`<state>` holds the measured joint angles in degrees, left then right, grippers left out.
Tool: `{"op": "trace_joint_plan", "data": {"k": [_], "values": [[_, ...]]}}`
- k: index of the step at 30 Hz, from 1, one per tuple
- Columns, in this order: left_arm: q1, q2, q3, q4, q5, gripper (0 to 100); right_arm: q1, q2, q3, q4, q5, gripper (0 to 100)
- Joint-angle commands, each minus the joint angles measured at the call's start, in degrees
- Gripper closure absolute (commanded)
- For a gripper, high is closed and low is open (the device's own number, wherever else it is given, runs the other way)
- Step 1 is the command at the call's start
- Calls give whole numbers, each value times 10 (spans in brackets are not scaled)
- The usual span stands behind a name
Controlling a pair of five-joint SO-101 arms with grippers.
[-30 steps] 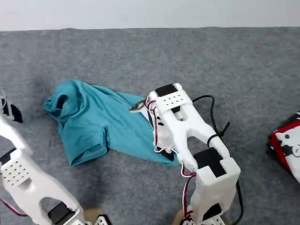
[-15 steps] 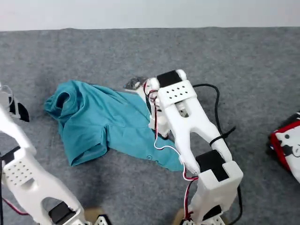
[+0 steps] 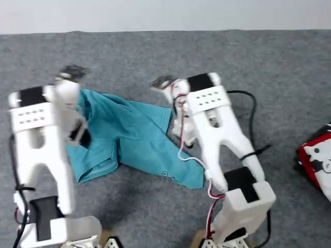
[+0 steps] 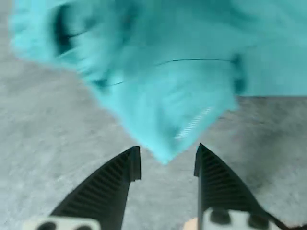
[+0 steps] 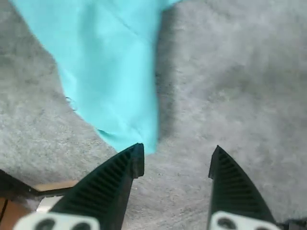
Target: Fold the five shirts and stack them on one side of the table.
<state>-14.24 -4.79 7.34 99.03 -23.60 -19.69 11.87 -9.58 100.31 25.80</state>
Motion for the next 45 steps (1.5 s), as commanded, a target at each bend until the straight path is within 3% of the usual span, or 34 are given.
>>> {"op": "trace_joint_plan", "data": {"k": [1, 8, 20, 28, 32, 37, 45], "values": [[48, -33, 22, -24, -2, 804, 48, -64, -30, 22, -8, 768], [127, 0, 69, -55, 0, 783, 127, -158, 45, 22, -6, 768], [129, 159, 66, -145, 12, 788, 166, -354, 262, 17, 60, 768], [128, 218, 65, -160, 21, 931, 172, -384, 287, 17, 75, 768], [128, 194, 52, -109, 20, 997, 170, -380, 287, 16, 75, 768], [82, 99, 11, -44, -8, 998, 167, -379, 285, 16, 75, 768], [-66, -75, -47, 14, -74, 998, 167, -379, 287, -20, 71, 768]]}}
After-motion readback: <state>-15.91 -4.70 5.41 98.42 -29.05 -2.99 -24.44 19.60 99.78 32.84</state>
